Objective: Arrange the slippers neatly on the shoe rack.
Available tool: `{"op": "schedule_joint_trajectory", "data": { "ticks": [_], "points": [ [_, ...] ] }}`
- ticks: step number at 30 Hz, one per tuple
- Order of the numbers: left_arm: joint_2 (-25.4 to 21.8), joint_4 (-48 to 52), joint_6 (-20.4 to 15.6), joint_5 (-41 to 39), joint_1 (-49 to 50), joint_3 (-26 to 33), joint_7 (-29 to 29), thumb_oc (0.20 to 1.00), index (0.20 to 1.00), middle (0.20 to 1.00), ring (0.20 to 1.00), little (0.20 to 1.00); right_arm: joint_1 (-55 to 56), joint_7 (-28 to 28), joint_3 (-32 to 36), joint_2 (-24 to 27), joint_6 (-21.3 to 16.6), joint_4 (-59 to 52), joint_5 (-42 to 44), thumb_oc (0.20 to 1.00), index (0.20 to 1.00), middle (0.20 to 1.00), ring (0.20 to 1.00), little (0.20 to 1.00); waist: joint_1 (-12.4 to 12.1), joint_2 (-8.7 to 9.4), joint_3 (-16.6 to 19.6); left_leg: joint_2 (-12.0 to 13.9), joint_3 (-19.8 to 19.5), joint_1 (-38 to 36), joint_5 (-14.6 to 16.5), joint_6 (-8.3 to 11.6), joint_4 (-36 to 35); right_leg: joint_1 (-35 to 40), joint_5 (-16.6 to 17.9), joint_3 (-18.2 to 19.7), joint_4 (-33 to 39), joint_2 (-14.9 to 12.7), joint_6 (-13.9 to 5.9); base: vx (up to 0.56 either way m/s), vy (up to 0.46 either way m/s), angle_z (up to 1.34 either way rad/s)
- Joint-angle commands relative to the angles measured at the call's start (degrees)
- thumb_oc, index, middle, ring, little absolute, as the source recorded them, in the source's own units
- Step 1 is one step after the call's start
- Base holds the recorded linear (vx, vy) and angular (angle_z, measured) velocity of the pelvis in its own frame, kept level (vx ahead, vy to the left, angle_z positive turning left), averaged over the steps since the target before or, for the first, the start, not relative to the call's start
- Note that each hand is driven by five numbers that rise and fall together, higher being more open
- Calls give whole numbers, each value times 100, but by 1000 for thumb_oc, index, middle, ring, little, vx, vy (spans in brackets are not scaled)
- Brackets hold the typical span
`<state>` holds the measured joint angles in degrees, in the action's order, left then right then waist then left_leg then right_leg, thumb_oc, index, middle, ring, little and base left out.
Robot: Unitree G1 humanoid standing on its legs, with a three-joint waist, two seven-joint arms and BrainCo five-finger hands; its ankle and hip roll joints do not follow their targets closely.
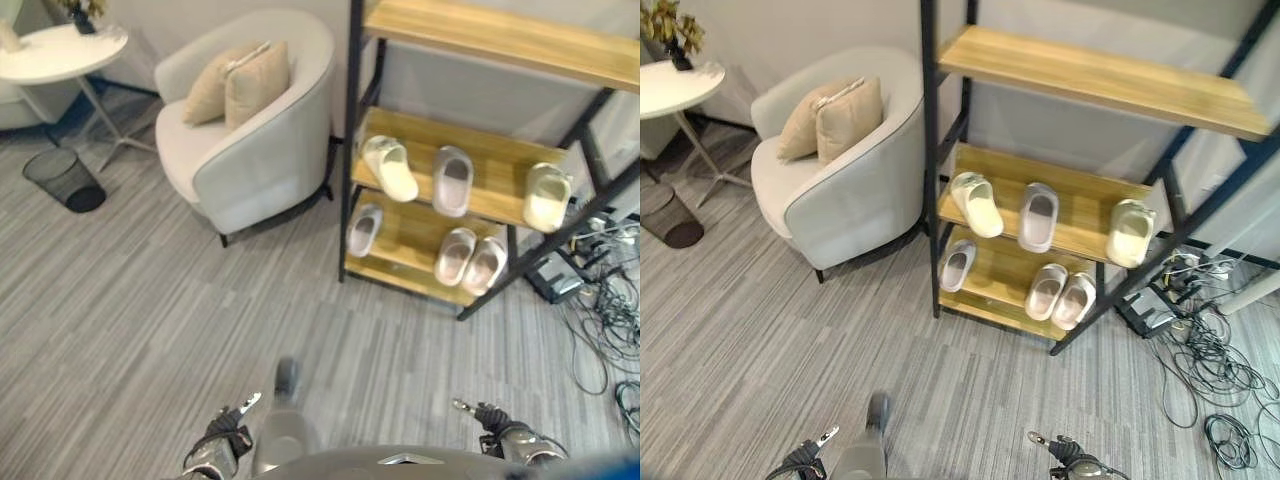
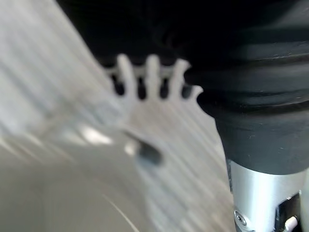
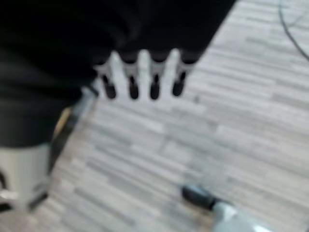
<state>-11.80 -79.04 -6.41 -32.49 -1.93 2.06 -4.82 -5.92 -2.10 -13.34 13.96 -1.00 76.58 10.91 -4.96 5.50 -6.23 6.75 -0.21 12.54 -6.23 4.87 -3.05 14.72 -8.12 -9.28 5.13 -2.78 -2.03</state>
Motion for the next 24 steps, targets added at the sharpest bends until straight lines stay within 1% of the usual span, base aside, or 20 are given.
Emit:
{"op": "schedule_joint_trajectory", "data": {
  "ticks": [1, 2, 4, 5, 6, 7, 8, 9, 10, 11, 12, 13, 14, 15, 17, 18, 20, 21, 23, 24],
  "points": [
    [-229, -143, -59, 670, -189, -164, -57, 1000, 1000, 1000, 1000, 1000, 196, -77, -53, 111, -81, -93, -206, 1000, 1000, 1000, 1000, 1000, 45, -49, 258, -120, 58, -460, 163, -74, 382, -627, 145, 386, -856, -438, -413, 237, 232, -59],
    [-246, -132, -61, 844, -181, -242, -71, 1000, 1000, 1000, 1000, 1000, 183, -60, -65, 42, -73, -106, -206, 1000, 1000, 1000, 1000, 1000, 35, -23, 296, -177, 136, -480, 245, -124, 455, -636, 196, 421, -882, -525, -472, 155, 167, -32],
    [-247, -132, -61, 844, -181, -242, -71, 1000, 1000, 1000, 1000, 1000, 184, -60, -65, 41, -73, -106, -206, 1000, 1000, 1000, 1000, 1000, 29, -20, 296, -179, 142, -480, 250, -126, 460, -637, 195, 428, -883, -529, -474, 119, 160, -18],
    [-341, -142, 21, 1154, -223, -347, -50, 1000, 1000, 1000, 1000, 1000, 190, 17, -138, -68, -23, -103, -332, 1000, 1000, 1000, 1000, 1000, 42, 4, 317, -326, 307, -614, 505, -300, 588, -872, 409, 478, -1356, -719, -626, 158, 228, -15],
    [-342, -142, 21, 1154, -223, -347, -50, 1000, 1000, 1000, 1000, 1000, 190, 17, -138, -68, -23, -103, -332, 1000, 1000, 1000, 1000, 1000, 35, 7, 318, -327, 315, -612, 508, -302, 591, -880, 405, 486, -1364, -722, -628, 201, 362, -14],
    [-375, -67, 30, 1328, -286, -490, -57, 1000, 1000, 1000, 1000, 1000, 162, 31, -191, -87, 5, -123, -406, 1000, 1000, 1000, 1000, 1000, 111, -39, 218, -388, 408, -659, 632, -430, 719, -1243, 906, 511, -2023, -850, -727, 65, 206, -14],
    [-383, 17, 16, 1514, -315, -633, -44, 1000, 1000, 1000, 1000, 1000, 154, 35, -218, -92, 8, -148, -428, 1000, 1000, 1000, 1000, 1000, 148, -94, 160, -403, 430, -688, 684, -487, 744, -1433, 1068, 529, -2325, -882, -730, 65, 206, -28],
    [-383, 17, 16, 1514, -315, -633, -44, 1000, 1000, 1000, 1000, 1000, 154, 35, -217, -92, 9, -148, -428, 1000, 1000, 1000, 1000, 1000, 142, -92, 161, -404, 437, -685, 687, -488, 748, -1443, 1064, 538, -2335, -885, -732, 66, 153, -29],
    [-439, 110, 21, 1787, -360, -829, -38, 1000, 1000, 1000, 1000, 1000, 206, 39, -261, -106, -3, -175, -494, 1000, 1000, 1000, 1000, 1000, 205, -179, 105, -411, 460, -801, 767, -532, 714, -1640, 1122, 377, -2554, -1007, -691, 111, 82, -19],
    [-500, 176, -4, 1951, -364, -899, -58, 1000, 1000, 1000, 1000, 1000, 273, 38, -266, -83, -3, -168, -573, 1000, 1000, 1000, 1000, 1000, 241, -214, 104, -425, 467, -922, 873, -521, 673, -1639, 1092, 86, -2160, -1225, -658, 144, 60, -3],
    [-512, 182, -7, 1980, -363, -901, -59, 1000, 1000, 1000, 1000, 1000, 292, 42, -261, -72, -1, -170, -587, 1000, 1000, 1000, 1000, 1000, 266, -224, 98, -422, 458, -958, 898, -503, 656, -1647, 1061, 29, -1922, -1259, -650, 99, -22, -4],
    [-511, 183, -7, 1981, -362, -901, -59, 1000, 1000, 1000, 1000, 1000, 293, 42, -261, -71, -1, -171, -587, 1000, 1000, 1000, 1000, 1000, 271, -228, 91, -419, 452, -967, 900, -501, 655, -1631, 1060, 21, -1916, -1256, -649, 75, -57, -6],
    [-531, 186, -11, 2008, -361, -894, -54, 1000, 1000, 1000, 1000, 1000, 302, 50, -257, -54, 7, -171, -603, 1000, 1000, 1000, 1000, 1000, 301, -226, 93, -420, 441, -1001, 935, -475, 656, -1645, 1041, 24, -1591, -1268, -656, 153, -180, 5],
    [-555, 167, -39, 2075, -377, -931, -61, 1000, 1000, 1000, 1000, 1000, 315, 37, -211, 6, 21, -208, -634, 1000, 1000, 1000, 1000, 1000, 432, -188, 44, -410, 398, -1091, 1023, -379, 744, -1803, 1166, 310, -1028, -1261, -728, 171, -242, 12],
    [-541, 153, -54, 2189, -360, -970, -81, 1000, 1000, 1000, 1000, 1000, 353, 36, -178, 71, 4, -179, -668, 1000, 1000, 1000, 1000, 1000, 451, -122, 53, -403, 416, -1103, 1059, -323, 818, -1633, 1124, 354, -824, -1246, -776, 90, -207, 16],
    [-541, 153, -54, 2189, -359, -970, -81, 1000, 1000, 1000, 1000, 1000, 354, 36, -178, 71, 4, -179, -668, 1000, 1000, 1000, 1000, 1000, 452, -122, 51, -403, 415, -1105, 1060, -323, 819, -1629, 1125, 353, -822, -1246, -776, 39, -170, 32],
    [-522, 142, -54, 2226, -333, -980, -60, 1000, 1000, 1000, 1000, 1000, 377, 33, -143, 96, -2, -160, -653, 1000, 1000, 1000, 1000, 1000, 452, -110, 85, -362, 406, -1125, 1043, -275, 804, -1570, 1080, 392, -787, -1196, -765, 43, -172, 20],
    [-451, 144, -48, 2208, -274, -970, -59, 1000, 1000, 1000, 1000, 1000, 408, 34, -132, 118, -14, -144, -640, 1000, 1000, 1000, 1000, 1000, 455, -136, 164, -243, 366, -1183, 987, -192, 731, -1507, 1006, 409, -718, -1085, -716, 59, -235, 1],
    [-361, 113, -53, 2177, -198, -949, -49, 1000, 1000, 1000, 1000, 1000, 407, 14, -165, 158, -49, -140, -645, 1000, 1000, 1000, 1000, 1000, 462, -183, 222, -88, 298, -1251, 874, -100, 608, -1391, 886, 355, -640, -930, -622, 58, -320, 9],
    [-283, 99, -55, 2145, -165, -967, -46, 1000, 1000, 1000, 1000, 1000, 402, -41, -159, 222, -94, -204, -618, 1000, 1000, 1000, 1000, 1000, 473, -223, 245, 30, 224, -1296, 751, -17, 491, -1306, 776, 337, -571, -790, -546, 26, -236, 6]
  ]
}}
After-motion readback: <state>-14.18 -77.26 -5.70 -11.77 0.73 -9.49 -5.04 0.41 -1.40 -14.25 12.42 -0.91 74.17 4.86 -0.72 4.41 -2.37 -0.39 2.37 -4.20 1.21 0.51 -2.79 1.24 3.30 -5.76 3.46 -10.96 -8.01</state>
